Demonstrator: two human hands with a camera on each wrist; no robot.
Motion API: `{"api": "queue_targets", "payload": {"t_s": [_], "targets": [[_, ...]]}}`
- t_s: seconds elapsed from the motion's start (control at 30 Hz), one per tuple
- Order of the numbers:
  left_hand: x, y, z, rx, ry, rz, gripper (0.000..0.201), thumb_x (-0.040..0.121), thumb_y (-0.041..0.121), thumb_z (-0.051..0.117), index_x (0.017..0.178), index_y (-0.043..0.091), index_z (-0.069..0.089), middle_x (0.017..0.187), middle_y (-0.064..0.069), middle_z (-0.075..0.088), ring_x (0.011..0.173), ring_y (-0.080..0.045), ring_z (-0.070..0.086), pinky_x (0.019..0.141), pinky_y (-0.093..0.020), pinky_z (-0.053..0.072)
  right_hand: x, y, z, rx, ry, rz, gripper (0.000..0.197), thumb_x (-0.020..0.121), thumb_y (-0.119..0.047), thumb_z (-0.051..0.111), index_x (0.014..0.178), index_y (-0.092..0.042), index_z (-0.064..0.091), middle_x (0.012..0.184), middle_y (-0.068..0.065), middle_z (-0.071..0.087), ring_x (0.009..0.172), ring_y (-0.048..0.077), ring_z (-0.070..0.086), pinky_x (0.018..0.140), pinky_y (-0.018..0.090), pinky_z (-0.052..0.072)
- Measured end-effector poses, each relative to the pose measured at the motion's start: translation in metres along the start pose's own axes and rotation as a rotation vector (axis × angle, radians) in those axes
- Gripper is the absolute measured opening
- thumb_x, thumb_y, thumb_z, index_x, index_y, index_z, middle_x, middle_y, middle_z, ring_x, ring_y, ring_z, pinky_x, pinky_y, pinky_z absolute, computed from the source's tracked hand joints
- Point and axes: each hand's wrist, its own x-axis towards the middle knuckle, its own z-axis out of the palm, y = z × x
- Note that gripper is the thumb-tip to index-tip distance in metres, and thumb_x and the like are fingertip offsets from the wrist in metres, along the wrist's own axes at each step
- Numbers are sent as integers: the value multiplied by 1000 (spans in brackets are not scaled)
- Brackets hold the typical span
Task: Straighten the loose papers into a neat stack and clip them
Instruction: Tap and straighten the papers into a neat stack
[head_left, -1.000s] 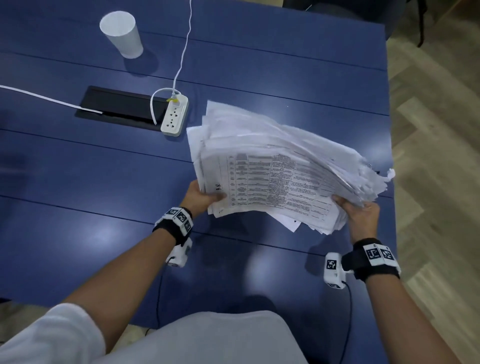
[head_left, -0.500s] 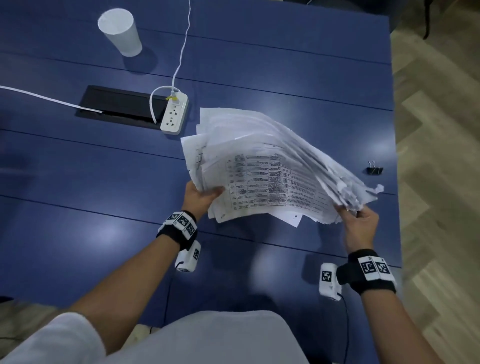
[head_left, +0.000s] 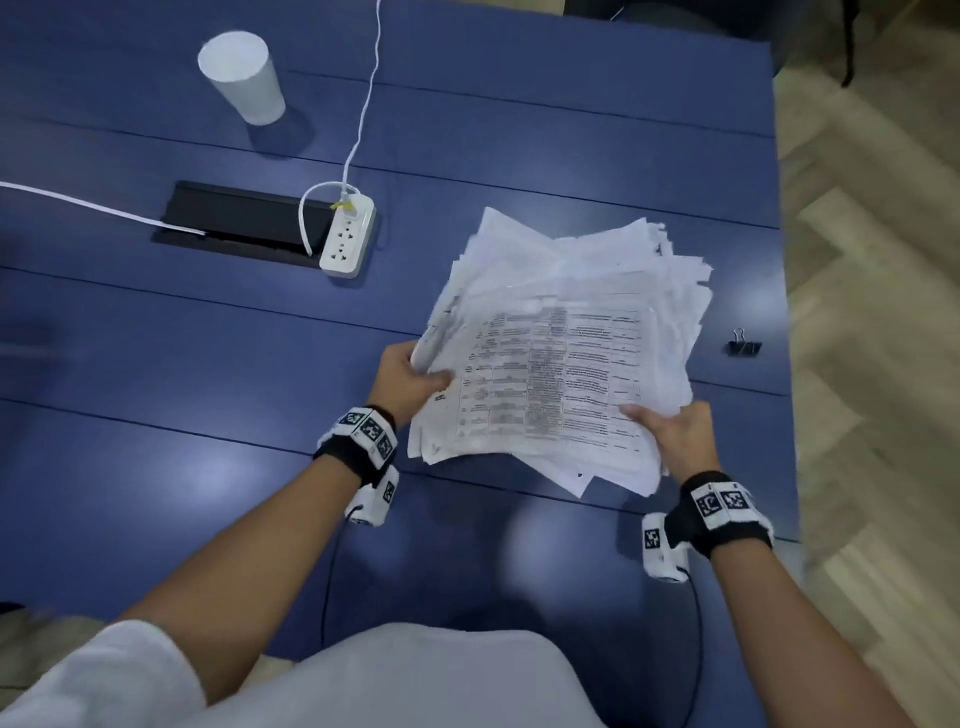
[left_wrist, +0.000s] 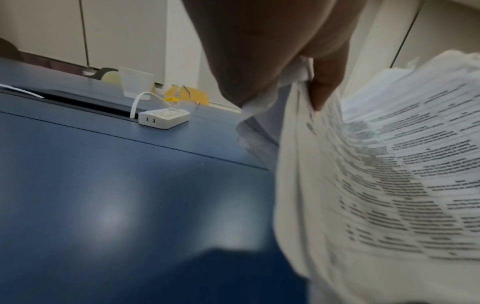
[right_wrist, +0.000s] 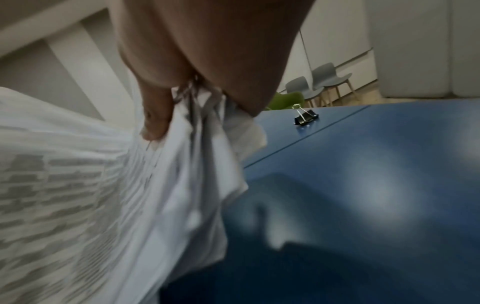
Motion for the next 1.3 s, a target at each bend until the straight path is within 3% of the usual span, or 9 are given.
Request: {"api": "queue_targets", "payload": {"t_s": [0.1, 0.2, 0.37, 0.43, 0.5, 0.63, 0.8, 0.93, 1.3], "targets": [[-7, 9, -1, -195, 139, 21, 10, 76, 0, 76, 78, 7, 69, 73, 5, 72, 66, -6, 67, 63, -31, 59, -8, -4, -7, 159, 91, -14, 42, 68, -9, 86, 99, 0, 59, 91, 4, 69, 67, -7, 67, 58, 12, 53], [-15, 4, -11, -257, 126, 96, 38, 76, -9, 73, 111, 3, 62, 102, -3, 70, 91, -3, 68, 79, -23, 56, -16, 12, -24, 219, 80, -37, 70, 64, -8, 88, 121, 9, 51, 98, 3, 74, 86, -1, 70, 79, 20, 57], [-17, -12, -18, -158, -131, -13, 28, 91, -15, 48, 102, 10, 55, 94, 2, 65, 82, 8, 66, 77, -23, 50, -25, 30, -46, 245, -29, 122, 130, 24, -75, 81, 124, 4, 54, 128, 22, 57, 110, 19, 61, 87, 22, 54], [-9, -18, -27, -166, -201, 12, 19, 93, 3, 51, 109, 2, 61, 99, -3, 73, 98, -12, 68, 86, -30, 51, -31, 22, -52, 293, -68, 188, 103, 52, -70, 79, 112, 11, 55, 119, 36, 53, 106, 12, 66, 93, 23, 52], [-7, -11, -31, -68, -234, 93, 29, 84, 4, 61, 113, 1, 64, 106, -7, 72, 105, -20, 66, 90, -27, 50, -33, 9, -55, 215, -126, 31, 25, 92, -15, 60, 109, 4, 61, 115, 37, 55, 96, 0, 68, 88, 19, 54], [-4, -11, -27, 121, -231, 210, 27, 75, 0, 69, 102, -2, 69, 103, -16, 71, 98, -18, 68, 87, -27, 53, -31, 5, -57, 123, -142, -145, 40, 78, 13, 60, 98, -17, 76, 106, 0, 74, 103, 19, 68, 93, 35, 52], [15, 0, -19, -65, 3, 2, 15, 87, 3, 61, 75, 12, 56, 70, -4, 58, 60, -3, 59, 67, -37, 49, -23, 3, -55, 136, -9, -89, 67, 92, 13, 43, 69, -41, 74, 66, -34, 66, 64, -16, 62, 78, 19, 54], [1, 22, -10, -131, -86, -20, 21, 67, 2, 83, 82, -4, 68, 78, -4, 73, 70, -17, 70, 62, -29, 57, -18, -3, -51, 135, -28, -136, 29, 73, 1, 77, 100, -8, 69, 82, -18, 74, 76, -1, 69, 76, 23, 57], [-27, 8, 7, -222, 65, 47, 32, 74, 0, 78, 101, 12, 67, 92, 9, 69, 79, 6, 67, 77, -26, 59, -36, -8, -42, 77, -133, -295, 37, 71, 1, 80, 97, -23, 71, 100, -3, 75, 97, 16, 71, 87, 31, 55]]}}
